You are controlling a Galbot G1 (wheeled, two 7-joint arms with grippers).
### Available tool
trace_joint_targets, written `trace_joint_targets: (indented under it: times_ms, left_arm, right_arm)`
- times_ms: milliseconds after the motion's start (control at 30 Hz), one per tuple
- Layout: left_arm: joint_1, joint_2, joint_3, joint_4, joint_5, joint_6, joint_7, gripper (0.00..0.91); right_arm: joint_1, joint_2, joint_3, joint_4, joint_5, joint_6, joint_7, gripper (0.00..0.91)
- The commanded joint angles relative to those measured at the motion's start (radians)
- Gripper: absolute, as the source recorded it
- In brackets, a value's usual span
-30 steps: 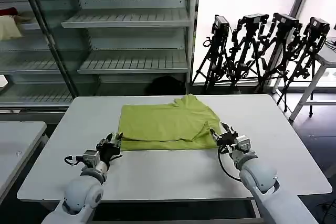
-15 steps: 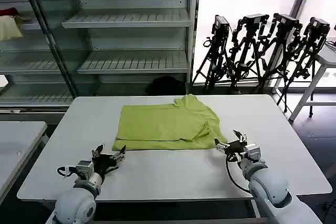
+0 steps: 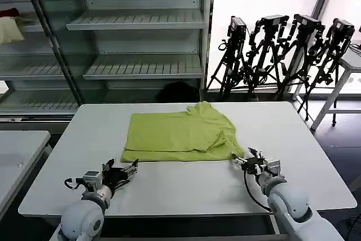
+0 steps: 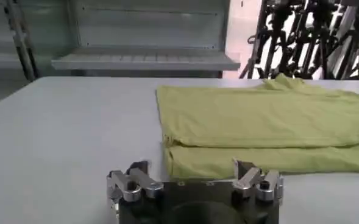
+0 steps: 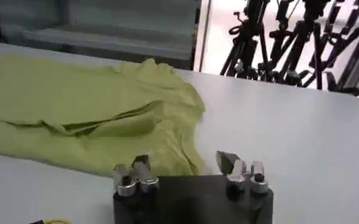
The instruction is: Fold and organize the clothes.
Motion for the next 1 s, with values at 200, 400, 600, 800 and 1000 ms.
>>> trace_joint_targets:
  times_ms: [200,400,600,800,1000]
  left_arm:
    - [-0.009,-0.003,0.004,0.016,-0.023,-0.003,0.006,0.202]
    - [-0.008,-0.004,0.005,0.018,-0.025,-0.006,0.011,0.04]
    - [-0.022,-0.003,0.007,0.046,-0.032,-0.008,0.023,0.02]
    - [-0.031,-0.004,0.01,0.07,-0.026,-0.022,0.026,0.01]
    - [-0.025,0.009,0.008,0.054,-0.011,-0.036,0.035,0.0]
  right_arm:
    - [0.005,0.009,-0.001,-0.017,0.013,-0.003,-0.008,0.343]
    - [0.003,0.01,-0.001,-0.016,0.012,-0.003,-0.009,0.272]
    - [0.004,0.008,0.0,-0.017,0.01,-0.003,-0.016,0.242]
    - [0.002,0.006,0.001,-0.023,0.01,-0.001,-0.024,0.03]
    - [0.008,0.003,0.003,-0.018,0.011,0.0,-0.023,0.0]
